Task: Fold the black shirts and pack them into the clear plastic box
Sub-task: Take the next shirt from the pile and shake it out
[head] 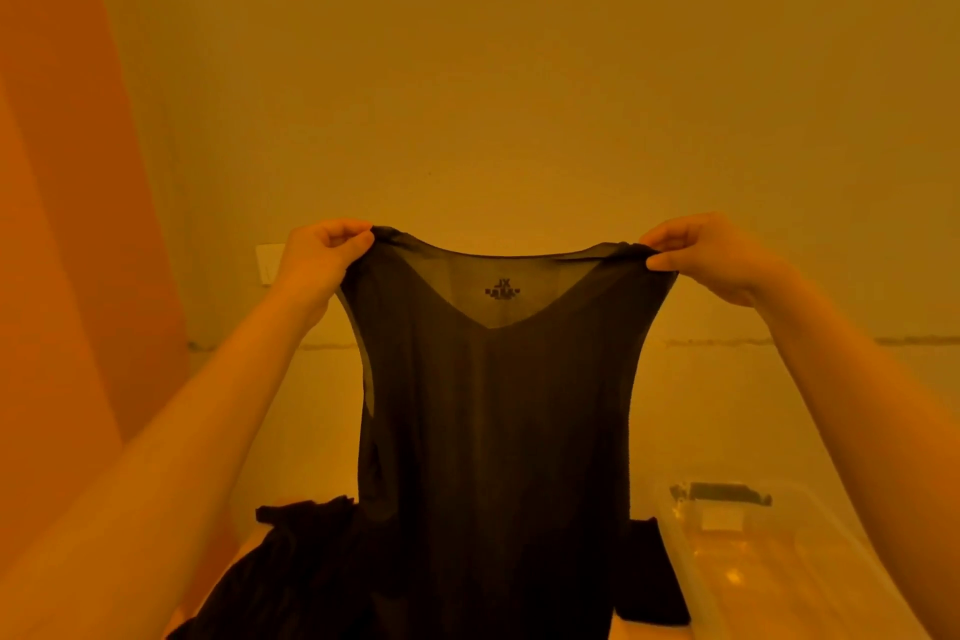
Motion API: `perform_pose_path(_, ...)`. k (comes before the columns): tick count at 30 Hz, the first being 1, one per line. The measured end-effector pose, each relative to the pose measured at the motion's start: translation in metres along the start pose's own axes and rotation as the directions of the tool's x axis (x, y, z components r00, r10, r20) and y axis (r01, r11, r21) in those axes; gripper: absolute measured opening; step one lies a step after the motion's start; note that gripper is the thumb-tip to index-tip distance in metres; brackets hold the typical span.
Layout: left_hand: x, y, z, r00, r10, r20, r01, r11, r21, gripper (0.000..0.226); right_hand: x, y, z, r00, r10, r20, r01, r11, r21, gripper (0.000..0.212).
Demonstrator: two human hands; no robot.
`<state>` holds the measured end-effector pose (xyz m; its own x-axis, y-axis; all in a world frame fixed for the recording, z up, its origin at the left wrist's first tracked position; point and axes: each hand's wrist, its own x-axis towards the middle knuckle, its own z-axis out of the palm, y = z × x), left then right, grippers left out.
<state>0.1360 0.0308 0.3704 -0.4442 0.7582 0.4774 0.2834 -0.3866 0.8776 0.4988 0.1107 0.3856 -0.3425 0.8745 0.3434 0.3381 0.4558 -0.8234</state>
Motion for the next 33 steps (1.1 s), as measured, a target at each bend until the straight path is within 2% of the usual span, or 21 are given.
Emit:
perform_pose_path(3,-0.015,-0.005,-0.004,0.999,-0.025,0.035,0.025,0.999,-0.020,0.012,-0.008,0.008,-0.002,0.998,-0.003,0.064,-0.003,0.996,0.094,0.027)
perform_pose_path(6,-0.028,-0.008,-0.009,0.998,-0.028,0.062,0.031,0.999,-0.037,0.018,-0.015,0.013,-0.003,0.987,-0.021,0.160,-0.015,0.975,0.220,0.033)
perform_pose_path(8,-0.034,-0.010,-0.011,0.996,-0.037,0.078,0.040,0.998,-0.043,0.019,-0.016,0.015,-0.002,0.973,-0.026,0.228,-0.041,0.958,0.283,0.018)
perform_pose_path(9,-0.035,-0.011,-0.011,0.995,-0.052,0.090,0.056,0.998,-0.038,0.019,-0.015,0.018,-0.001,0.968,-0.012,0.250,-0.067,0.951,0.302,0.027)
perform_pose_path(11,-0.038,-0.014,-0.011,0.989,-0.089,0.116,0.091,0.996,-0.007,0.019,-0.010,0.030,0.002,0.957,0.032,0.290,-0.118,0.951,0.284,0.058)
perform_pose_path(12,-0.039,-0.016,-0.012,0.985,-0.108,0.135,0.108,0.994,0.008,0.019,-0.010,0.035,0.005,0.949,0.041,0.311,-0.131,0.952,0.276,0.061)
perform_pose_path(18,-0.046,-0.043,-0.023,0.942,-0.187,0.279,0.196,0.981,-0.005,0.028,-0.013,0.056,0.016,0.886,-0.001,0.464,-0.176,0.924,0.339,0.053)
perform_pose_path(21,-0.027,-0.067,-0.015,0.944,-0.250,0.218,0.256,0.967,-0.003,0.026,0.013,0.076,0.028,0.893,0.084,0.443,-0.244,0.916,0.318,0.057)
perform_pose_path(24,0.001,-0.111,0.001,0.921,-0.341,0.187,0.331,0.940,0.084,0.020,0.048,0.111,0.054,0.886,0.235,0.399,-0.346,0.908,0.234,0.065)
perform_pose_path(25,0.012,-0.131,0.007,0.909,-0.372,0.189,0.355,0.927,0.117,0.018,0.061,0.126,0.064,0.877,0.293,0.381,-0.383,0.905,0.184,0.061)
perform_pose_path(28,0.045,-0.200,0.029,0.875,-0.442,0.199,0.396,0.888,0.234,0.009,0.097,0.182,0.095,0.843,0.450,0.294,-0.479,0.878,0.028,0.018)
perform_pose_path(31,0.073,-0.276,0.062,0.841,-0.501,0.203,0.419,0.841,0.343,0.013,0.129,0.249,0.129,0.823,0.550,0.139,-0.537,0.835,-0.123,0.021)
perform_pose_path(33,0.083,-0.329,0.084,0.830,-0.523,0.194,0.421,0.815,0.398,0.019,0.146,0.288,0.157,0.824,0.565,0.042,-0.549,0.814,-0.187,0.015)
